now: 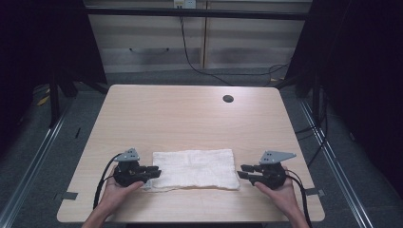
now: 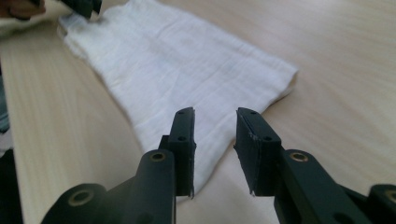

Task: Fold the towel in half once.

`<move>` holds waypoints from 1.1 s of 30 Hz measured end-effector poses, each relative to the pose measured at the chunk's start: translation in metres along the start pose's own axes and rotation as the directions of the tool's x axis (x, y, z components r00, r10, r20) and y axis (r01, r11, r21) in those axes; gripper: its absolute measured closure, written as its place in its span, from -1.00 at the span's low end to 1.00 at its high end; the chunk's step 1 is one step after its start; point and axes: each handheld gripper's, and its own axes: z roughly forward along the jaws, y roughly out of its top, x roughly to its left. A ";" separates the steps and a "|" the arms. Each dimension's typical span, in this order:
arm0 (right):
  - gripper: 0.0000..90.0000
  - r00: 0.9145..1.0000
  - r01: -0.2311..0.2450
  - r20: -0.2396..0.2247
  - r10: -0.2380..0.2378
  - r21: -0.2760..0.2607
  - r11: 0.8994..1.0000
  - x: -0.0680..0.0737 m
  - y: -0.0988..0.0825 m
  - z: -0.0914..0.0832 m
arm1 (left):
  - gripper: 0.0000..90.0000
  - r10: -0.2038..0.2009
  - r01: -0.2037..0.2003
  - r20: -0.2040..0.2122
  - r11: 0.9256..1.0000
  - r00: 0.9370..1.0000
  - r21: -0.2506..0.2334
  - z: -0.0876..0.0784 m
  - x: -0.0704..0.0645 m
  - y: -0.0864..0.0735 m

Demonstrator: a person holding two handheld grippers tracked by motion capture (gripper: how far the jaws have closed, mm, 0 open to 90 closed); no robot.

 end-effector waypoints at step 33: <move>0.40 0.999 -0.037 0.021 0.034 0.132 0.991 -0.064 0.032 0.089 | 0.48 -0.009 0.010 -0.024 0.999 1.000 0.049 0.013 0.004 -0.003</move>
